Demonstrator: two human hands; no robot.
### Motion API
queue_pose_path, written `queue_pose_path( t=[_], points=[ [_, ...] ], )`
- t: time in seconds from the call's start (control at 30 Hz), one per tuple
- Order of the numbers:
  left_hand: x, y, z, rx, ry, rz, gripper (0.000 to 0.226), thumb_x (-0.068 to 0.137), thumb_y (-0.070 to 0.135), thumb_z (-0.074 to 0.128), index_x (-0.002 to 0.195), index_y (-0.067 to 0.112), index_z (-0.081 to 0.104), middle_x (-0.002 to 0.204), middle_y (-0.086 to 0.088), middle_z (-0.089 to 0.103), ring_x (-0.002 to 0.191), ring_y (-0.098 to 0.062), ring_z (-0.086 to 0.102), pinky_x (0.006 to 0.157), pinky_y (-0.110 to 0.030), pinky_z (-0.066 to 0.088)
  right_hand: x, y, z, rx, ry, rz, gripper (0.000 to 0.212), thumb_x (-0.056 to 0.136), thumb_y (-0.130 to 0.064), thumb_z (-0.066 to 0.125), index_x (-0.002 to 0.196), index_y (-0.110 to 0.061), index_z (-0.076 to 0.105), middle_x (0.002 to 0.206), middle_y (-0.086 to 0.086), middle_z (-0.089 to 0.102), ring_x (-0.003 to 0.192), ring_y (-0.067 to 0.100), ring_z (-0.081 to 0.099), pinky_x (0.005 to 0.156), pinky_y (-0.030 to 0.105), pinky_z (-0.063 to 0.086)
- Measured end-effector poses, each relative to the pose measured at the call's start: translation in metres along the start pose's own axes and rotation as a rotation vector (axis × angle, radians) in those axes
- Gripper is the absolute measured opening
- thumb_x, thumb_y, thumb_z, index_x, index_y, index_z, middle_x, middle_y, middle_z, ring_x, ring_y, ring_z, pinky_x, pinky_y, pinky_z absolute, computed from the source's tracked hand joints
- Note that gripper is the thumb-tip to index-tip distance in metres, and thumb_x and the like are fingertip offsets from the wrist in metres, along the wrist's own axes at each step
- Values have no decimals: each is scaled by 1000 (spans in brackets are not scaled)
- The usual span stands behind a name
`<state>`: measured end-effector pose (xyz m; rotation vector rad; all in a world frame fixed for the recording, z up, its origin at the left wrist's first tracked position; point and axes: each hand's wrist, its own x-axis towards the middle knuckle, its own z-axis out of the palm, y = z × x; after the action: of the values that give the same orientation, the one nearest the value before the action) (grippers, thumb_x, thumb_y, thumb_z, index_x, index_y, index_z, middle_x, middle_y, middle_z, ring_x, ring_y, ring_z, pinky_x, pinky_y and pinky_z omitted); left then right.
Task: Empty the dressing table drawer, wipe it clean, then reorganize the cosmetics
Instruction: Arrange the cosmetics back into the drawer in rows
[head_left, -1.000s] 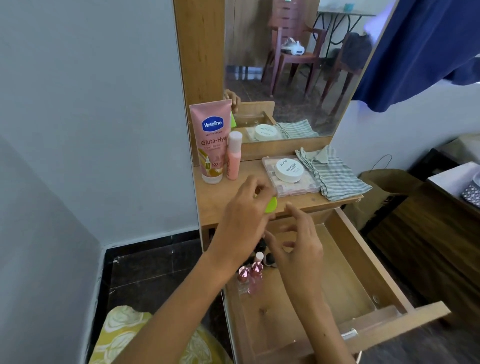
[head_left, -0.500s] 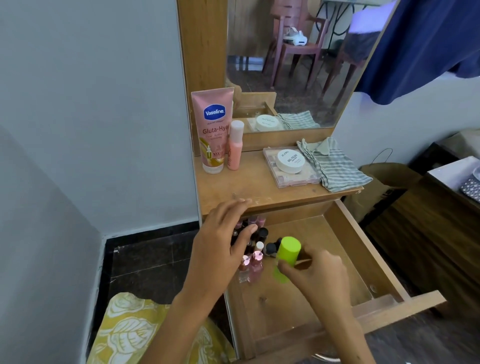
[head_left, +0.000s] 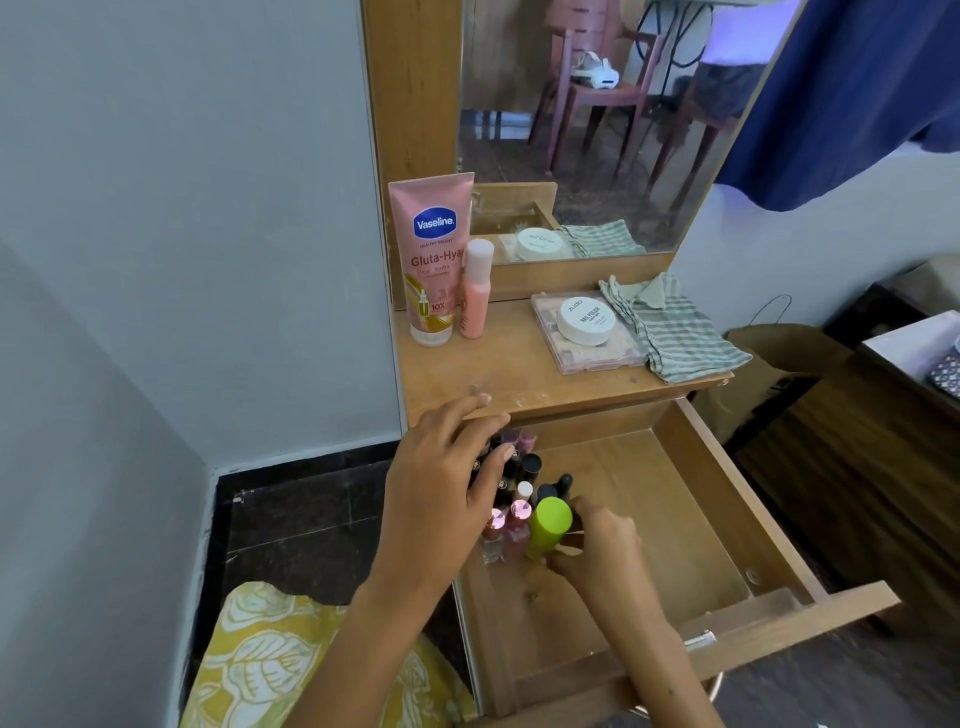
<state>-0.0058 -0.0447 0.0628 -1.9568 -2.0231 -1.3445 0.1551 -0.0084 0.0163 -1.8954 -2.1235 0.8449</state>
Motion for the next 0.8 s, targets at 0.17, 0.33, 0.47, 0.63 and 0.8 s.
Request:
queue_pose_path(
  t=[0.17, 0.33, 0.47, 0.63, 0.8],
  points=[
    [15, 0, 0, 122, 42, 96, 27, 86, 18, 64, 110, 7, 67, 118, -7, 64, 110, -23, 59, 94, -32, 42, -9, -8, -22, -209, 132, -39, 33, 77, -14, 69, 107, -26, 59, 95, -7, 69, 87, 19, 65, 71, 32, 54],
    [64, 5, 3, 316, -9, 196, 33, 91, 20, 59, 122, 7, 59, 135, -13, 51, 129, -29, 44, 108, -40, 28, -2, -35, -41, -108, 332, -70, 13, 83, -21, 62, 94, -27, 62, 86, -11, 68, 78, 17, 63, 59, 26, 44],
    [90, -2, 7, 415, -11, 227, 36, 90, 18, 60, 124, 6, 57, 141, -16, 45, 134, -32, 36, 111, -46, 26, -4, -30, -29, -108, 283, -68, 10, 88, -29, 61, 96, -29, 65, 89, -9, 66, 81, 14, 62, 59, 24, 41],
    [115, -14, 19, 741, -50, 226, 55, 97, 22, 50, 145, 9, 27, 155, -16, 15, 144, -31, 7, 114, -43, -2, -3, -31, -24, -2, 422, -182, 5, 87, -25, 63, 86, -26, 67, 85, -13, 65, 75, 10, 61, 58, 27, 48],
    [134, -14, 24, 991, -93, 215, 70, 92, 9, 54, 146, -1, 10, 154, -20, 14, 143, -33, 4, 109, -45, -8, 3, -47, -25, 90, 514, -295, 9, 87, -23, 66, 80, -19, 70, 78, -11, 67, 65, 9, 61, 55, 28, 51]
  ],
)
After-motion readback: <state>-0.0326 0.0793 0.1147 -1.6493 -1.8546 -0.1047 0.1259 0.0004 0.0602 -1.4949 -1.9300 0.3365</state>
